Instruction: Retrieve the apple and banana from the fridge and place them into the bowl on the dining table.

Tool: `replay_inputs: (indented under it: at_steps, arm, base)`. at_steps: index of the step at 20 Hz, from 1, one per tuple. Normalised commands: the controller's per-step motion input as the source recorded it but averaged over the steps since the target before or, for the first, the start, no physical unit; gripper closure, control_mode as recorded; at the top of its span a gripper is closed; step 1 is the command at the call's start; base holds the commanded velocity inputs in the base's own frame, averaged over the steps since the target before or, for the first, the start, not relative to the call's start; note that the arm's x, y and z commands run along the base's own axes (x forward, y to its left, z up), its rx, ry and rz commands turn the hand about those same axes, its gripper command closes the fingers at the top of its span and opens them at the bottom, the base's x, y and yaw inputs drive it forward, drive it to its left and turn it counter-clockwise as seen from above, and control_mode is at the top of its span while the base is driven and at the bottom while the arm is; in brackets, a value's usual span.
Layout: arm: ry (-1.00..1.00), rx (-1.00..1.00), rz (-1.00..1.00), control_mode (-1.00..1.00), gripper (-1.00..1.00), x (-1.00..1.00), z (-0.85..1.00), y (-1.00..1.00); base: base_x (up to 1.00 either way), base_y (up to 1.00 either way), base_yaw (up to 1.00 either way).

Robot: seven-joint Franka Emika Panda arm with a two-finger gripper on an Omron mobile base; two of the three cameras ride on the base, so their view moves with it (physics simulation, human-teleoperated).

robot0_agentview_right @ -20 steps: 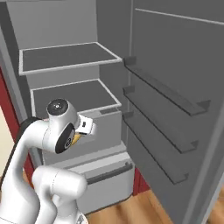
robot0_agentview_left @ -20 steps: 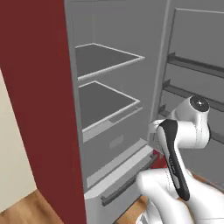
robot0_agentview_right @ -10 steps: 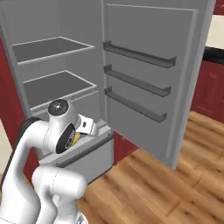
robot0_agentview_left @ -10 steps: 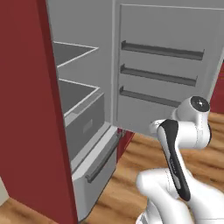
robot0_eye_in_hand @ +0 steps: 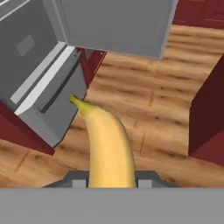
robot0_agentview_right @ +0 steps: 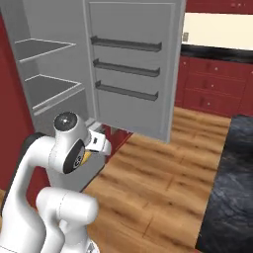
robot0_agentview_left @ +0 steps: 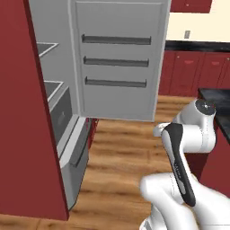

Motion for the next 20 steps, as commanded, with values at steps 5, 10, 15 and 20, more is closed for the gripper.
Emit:
replay_inputs:
  at_steps: [5, 10, 15, 20]
  arm:
    - [0.00, 0.00, 0.00, 1.00, 1.00, 0.00, 0.00, 0.00]
    - [0.00, 0.00, 0.00, 1.00, 1.00, 0.00, 0.00, 0.00]
    - [0.00, 0.00, 0.00, 1.00, 1.00, 0.00, 0.00, 0.00]
    - [0.00, 0.00, 0.00, 1.00, 1.00, 0.00, 0.00, 0.00]
  base:
    - [-0.99, 0.21, -0.53]
    - [-0.99, 0.00, -0.44]
    - [-0.37, -0.33, -0.25]
    - [0.00, -0.91, -0.11]
